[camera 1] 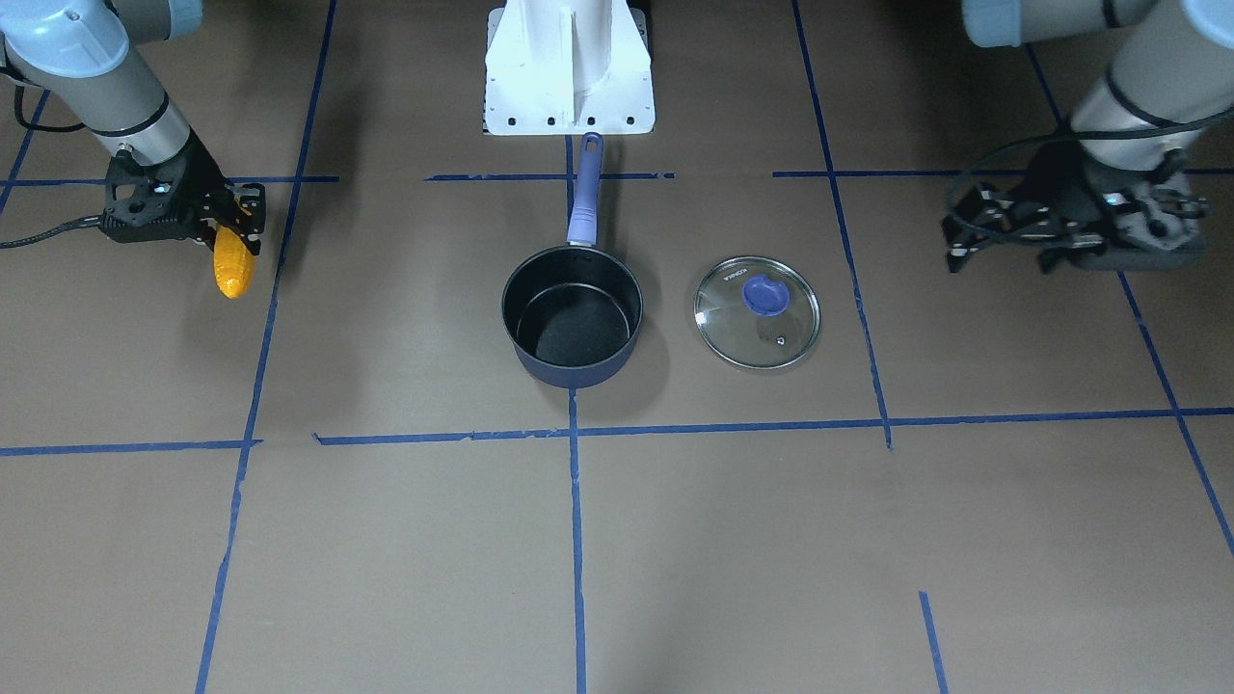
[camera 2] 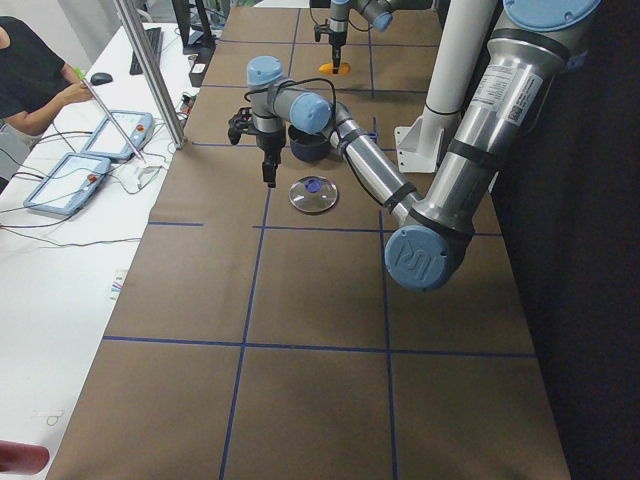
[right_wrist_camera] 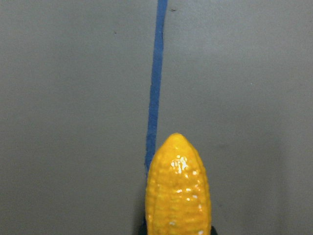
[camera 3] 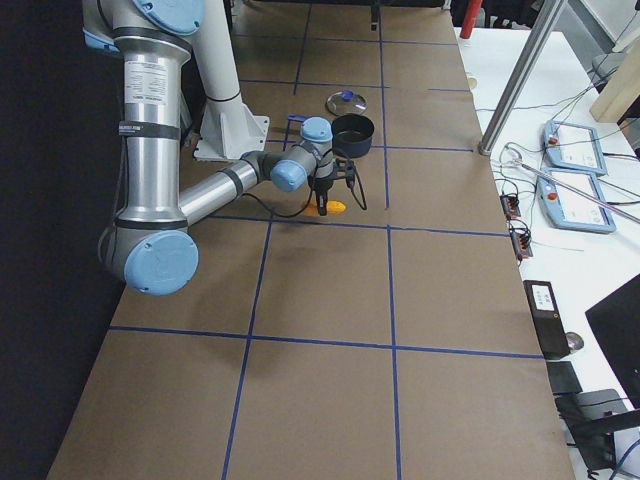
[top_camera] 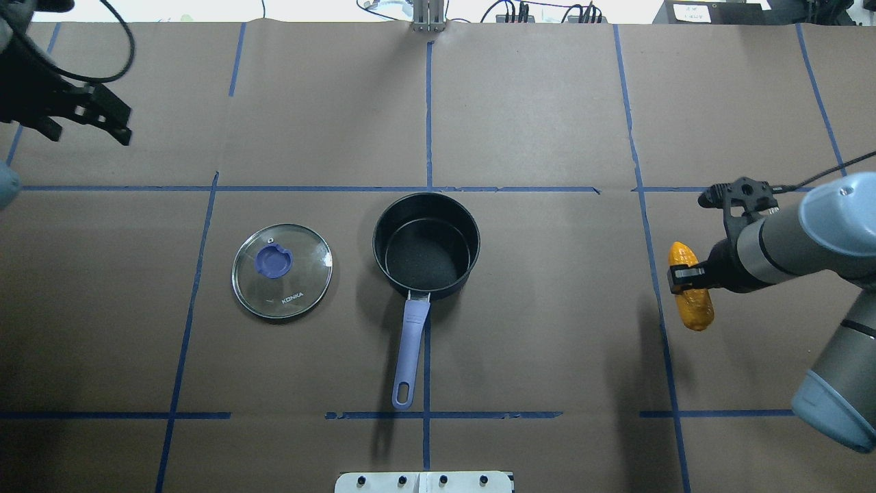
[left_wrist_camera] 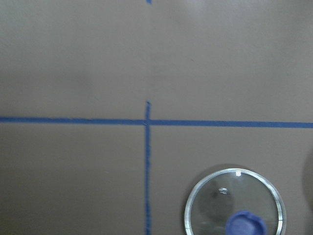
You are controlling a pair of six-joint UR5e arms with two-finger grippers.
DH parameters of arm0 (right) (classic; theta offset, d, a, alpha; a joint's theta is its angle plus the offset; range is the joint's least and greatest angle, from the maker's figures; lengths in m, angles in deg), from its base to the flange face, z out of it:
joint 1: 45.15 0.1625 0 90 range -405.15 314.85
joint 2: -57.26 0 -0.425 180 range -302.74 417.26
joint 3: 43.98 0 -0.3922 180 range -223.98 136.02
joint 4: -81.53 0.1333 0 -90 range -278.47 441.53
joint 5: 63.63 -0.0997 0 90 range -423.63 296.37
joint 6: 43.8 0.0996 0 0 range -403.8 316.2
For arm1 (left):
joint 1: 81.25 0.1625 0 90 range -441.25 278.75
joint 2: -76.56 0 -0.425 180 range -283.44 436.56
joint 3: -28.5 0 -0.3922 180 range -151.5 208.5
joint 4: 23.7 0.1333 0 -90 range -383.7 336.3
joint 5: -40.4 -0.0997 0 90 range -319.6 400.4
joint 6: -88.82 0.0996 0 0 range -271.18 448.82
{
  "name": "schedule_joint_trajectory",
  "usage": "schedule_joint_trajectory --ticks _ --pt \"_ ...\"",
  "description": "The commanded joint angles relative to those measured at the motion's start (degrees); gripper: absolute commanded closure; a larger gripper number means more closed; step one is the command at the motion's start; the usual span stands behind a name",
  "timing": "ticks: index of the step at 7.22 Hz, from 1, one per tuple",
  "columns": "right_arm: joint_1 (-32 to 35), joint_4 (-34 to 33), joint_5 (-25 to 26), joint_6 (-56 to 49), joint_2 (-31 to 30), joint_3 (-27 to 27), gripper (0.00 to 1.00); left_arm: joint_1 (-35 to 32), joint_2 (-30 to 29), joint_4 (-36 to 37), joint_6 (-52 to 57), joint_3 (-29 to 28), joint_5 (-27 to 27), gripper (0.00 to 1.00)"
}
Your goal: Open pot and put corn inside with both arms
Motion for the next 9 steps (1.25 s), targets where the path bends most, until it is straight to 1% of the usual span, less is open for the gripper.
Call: schedule_joint_trajectory --ticks 1,2,3,4,5,6,8,9 --pt "1.67 -11.77 -0.08 -0.06 10.54 -0.83 0.98 -5.8 4.17 0.33 12.87 -0.64 1.15 0.0" --pt "1.68 -18.37 0.18 0.11 16.78 -1.87 0.98 -8.08 5.5 0.33 17.63 -1.86 2.81 0.0" --pt "1.33 -22.61 0.27 0.37 21.28 -1.45 0.98 -10.46 5.86 0.33 21.85 -3.0 3.35 0.0" --pt "0.28 -23.87 0.27 3.51 25.41 0.47 0.98 -12.74 5.95 0.33 25.72 -4.93 3.44 0.0" --pt "-2.08 -23.79 0.8 7.98 29.55 3.19 0.98 -14.33 5.96 0.33 28.72 -6.77 3.35 0.0" --pt "-4.19 -23.71 1.93 12.55 34.55 7.04 0.98 -15.91 5.96 0.24 31.79 -8.53 3.35 0.0" --pt "-7.27 -23.62 4.04 16.97 41.07 13.2 0.97 -16.37 5.96 -0.02 32.18 -10.04 3.44 0.0" --pt "-8.59 -23.62 6.14 17.42 43.54 16.11 0.97 -16.37 5.96 -0.02 32.18 -10.04 3.44 0.0"
